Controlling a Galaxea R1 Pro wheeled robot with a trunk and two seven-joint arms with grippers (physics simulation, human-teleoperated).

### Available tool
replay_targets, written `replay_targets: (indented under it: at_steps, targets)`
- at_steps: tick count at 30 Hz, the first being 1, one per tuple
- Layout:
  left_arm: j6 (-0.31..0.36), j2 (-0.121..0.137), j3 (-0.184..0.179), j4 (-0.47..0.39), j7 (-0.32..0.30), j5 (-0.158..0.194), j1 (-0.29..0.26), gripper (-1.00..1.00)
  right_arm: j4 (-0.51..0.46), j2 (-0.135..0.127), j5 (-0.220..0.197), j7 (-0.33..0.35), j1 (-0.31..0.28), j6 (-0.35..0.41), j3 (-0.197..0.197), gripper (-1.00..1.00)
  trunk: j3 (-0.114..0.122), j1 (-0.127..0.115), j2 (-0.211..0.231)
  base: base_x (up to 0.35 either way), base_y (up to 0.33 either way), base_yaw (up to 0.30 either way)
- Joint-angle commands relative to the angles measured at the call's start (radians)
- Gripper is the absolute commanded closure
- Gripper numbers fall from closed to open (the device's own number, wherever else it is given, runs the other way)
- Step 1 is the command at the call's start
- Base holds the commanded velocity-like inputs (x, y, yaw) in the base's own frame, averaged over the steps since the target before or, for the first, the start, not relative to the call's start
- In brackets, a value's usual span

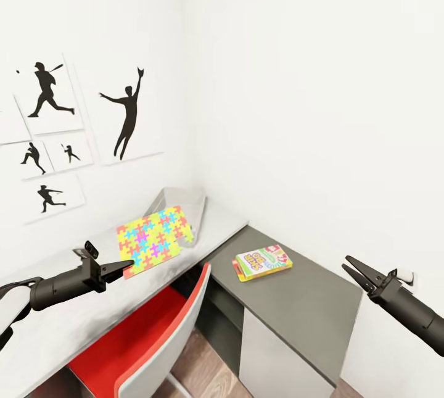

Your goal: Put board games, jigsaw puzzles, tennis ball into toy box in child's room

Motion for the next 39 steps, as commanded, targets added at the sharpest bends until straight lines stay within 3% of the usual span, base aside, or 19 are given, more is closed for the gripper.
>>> replay_targets:
  at_steps: [1,11,24,39]
  targets:
    - [0.003,0.001,0.000,0.001,-0.004,0.001,-0.001,1.00,0.000,0.000,0.000,0.002,-0.001,0.005,-0.001,-1.00,-0.002,0.001,-0.002,0.095,0.000,-0.016]
    - [0.003,0.000,0.006,0.003,-0.004,0.001,0.000,1.00,0.000,0.000,0.000,0.005,-0.001,0.004,-0.001,-1.00,-0.002,0.001,-0.002,0.066,0.117,-0.003]
    - [0.003,-0.001,0.006,0.003,-0.005,0.001,0.000,1.00,-0.001,0.000,0.000,0.006,0.000,0.004,-0.001,-1.00,-0.001,0.001,-0.002,0.297,0.053,0.020]
    - [0.003,-0.001,0.007,0.003,-0.004,0.001,0.000,1.00,-0.002,0.000,0.000,0.006,0.000,0.004,-0.001,-1.00,-0.001,0.001,-0.002,0.119,0.035,0.267]
